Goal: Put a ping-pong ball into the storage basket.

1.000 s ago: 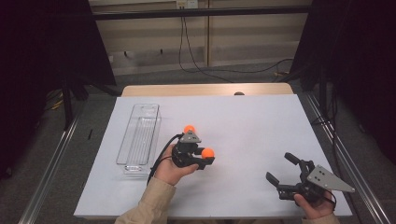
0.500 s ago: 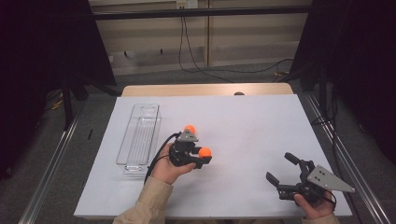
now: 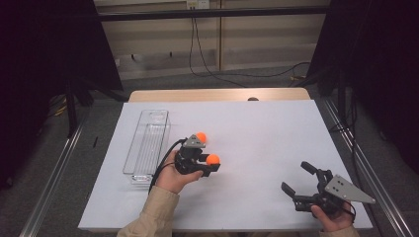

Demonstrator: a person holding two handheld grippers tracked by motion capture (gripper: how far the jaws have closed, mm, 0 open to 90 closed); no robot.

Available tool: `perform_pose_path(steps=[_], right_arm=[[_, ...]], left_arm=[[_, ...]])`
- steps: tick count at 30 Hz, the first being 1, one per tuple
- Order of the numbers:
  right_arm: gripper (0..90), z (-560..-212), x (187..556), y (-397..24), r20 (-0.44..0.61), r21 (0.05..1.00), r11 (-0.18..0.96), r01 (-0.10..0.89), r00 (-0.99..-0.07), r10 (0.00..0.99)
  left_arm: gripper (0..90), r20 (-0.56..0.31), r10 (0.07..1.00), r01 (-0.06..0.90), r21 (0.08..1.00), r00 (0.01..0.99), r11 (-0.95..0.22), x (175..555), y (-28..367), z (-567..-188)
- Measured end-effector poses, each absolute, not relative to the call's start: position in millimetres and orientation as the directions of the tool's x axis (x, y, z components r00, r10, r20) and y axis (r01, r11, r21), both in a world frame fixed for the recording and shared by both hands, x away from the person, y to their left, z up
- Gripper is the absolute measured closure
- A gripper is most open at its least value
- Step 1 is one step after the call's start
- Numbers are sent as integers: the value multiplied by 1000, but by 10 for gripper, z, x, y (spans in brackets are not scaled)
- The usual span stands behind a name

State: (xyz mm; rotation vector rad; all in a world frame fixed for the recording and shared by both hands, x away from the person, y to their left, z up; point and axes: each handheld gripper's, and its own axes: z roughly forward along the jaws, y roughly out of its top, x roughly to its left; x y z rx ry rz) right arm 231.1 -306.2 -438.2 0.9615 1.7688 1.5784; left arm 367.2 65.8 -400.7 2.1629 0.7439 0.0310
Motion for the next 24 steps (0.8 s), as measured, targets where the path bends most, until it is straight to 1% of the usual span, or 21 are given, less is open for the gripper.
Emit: perform_pose_path(steps=[24], right_arm=[[47,-4381,2312,-3062,44,990,42,136,-575,817]], left_arm=[[509,-222,542,514,715,810,-475,3710,780,-3950]])
